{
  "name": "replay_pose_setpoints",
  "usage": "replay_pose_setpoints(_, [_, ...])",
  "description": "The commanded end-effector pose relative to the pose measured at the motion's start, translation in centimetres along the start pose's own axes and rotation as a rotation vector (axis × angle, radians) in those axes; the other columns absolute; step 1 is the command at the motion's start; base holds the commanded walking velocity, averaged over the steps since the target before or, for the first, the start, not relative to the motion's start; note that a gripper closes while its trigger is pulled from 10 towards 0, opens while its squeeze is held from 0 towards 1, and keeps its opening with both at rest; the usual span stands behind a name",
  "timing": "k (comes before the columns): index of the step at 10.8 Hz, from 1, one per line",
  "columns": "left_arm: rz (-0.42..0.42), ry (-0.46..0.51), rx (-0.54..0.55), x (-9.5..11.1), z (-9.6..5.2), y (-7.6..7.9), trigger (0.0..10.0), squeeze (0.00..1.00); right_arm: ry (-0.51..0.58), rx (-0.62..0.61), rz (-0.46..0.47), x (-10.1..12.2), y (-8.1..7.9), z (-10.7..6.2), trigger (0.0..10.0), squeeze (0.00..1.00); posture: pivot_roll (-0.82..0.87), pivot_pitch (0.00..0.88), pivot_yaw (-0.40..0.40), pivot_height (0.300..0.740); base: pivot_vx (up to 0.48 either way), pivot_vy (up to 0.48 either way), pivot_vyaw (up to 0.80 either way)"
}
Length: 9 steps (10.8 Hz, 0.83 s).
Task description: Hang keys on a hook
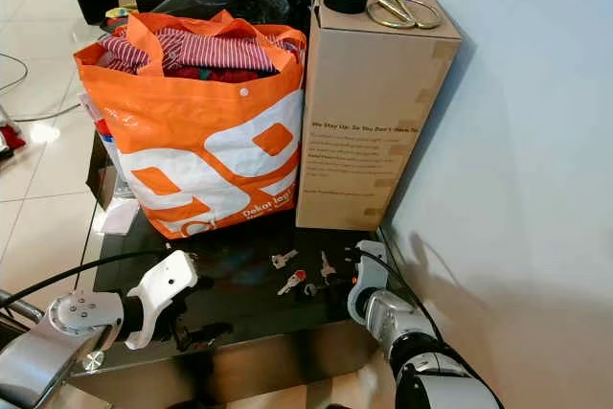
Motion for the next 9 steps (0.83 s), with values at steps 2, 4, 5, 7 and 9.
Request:
replay_pose_setpoints(2, [0.013, 0.009, 0.002, 0.5, -0.2, -0.1, 10.0, 0.04, 0.039, -0.022, 0.004, 1.0, 0.5, -0.2, 0.0, 0.00, 0.08, 0.000, -0.076, 0.740, 0.000, 0.000, 0.00])
replay_pose_setpoints(4, [0.013, 0.011, 0.004, 0.6, 0.0, -0.2, 10.0, 0.04, 0.066, 0.000, -0.013, 1.9, 0.7, -0.4, 0.0, 0.00, 0.08, 0.000, -0.078, 0.740, 0.000, 0.000, 0.00])
replay_pose_setpoints(5, [0.013, 0.012, 0.004, 0.6, 0.0, -0.2, 10.0, 0.04, 0.066, -0.014, -0.070, 2.2, 0.9, -0.5, 10.0, 0.00, 0.08, 0.000, -0.078, 0.740, 0.000, 0.000, 0.00])
replay_pose_setpoints(7, [0.017, 0.011, -0.003, 0.7, 0.0, -0.1, 10.0, 0.03, 0.050, 0.054, -0.184, 2.1, 0.3, -0.6, 10.0, 1.00, 0.08, 0.000, -0.077, 0.740, 0.000, 0.000, 0.00])
replay_pose_setpoints(9, [0.020, 0.010, -0.006, 0.7, -0.3, -0.1, 10.0, 0.04, 0.039, 0.095, -0.274, 1.9, -0.4, -0.5, 10.0, 1.00, 0.08, 0.000, -0.076, 0.740, 0.000, 0.000, 0.00])
Point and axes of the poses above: a point about 5 cm out from each wrist's last joint towards the gripper, its own z axis pointing out of the wrist towards the gripper, its own x axis along the axis of the wrist's last joint, y = z × x, the point moved 5 cm from there along z, pointing out of the wrist towards the gripper, and after that the axes turned 12 degrees about z, right-handed, at the moved point
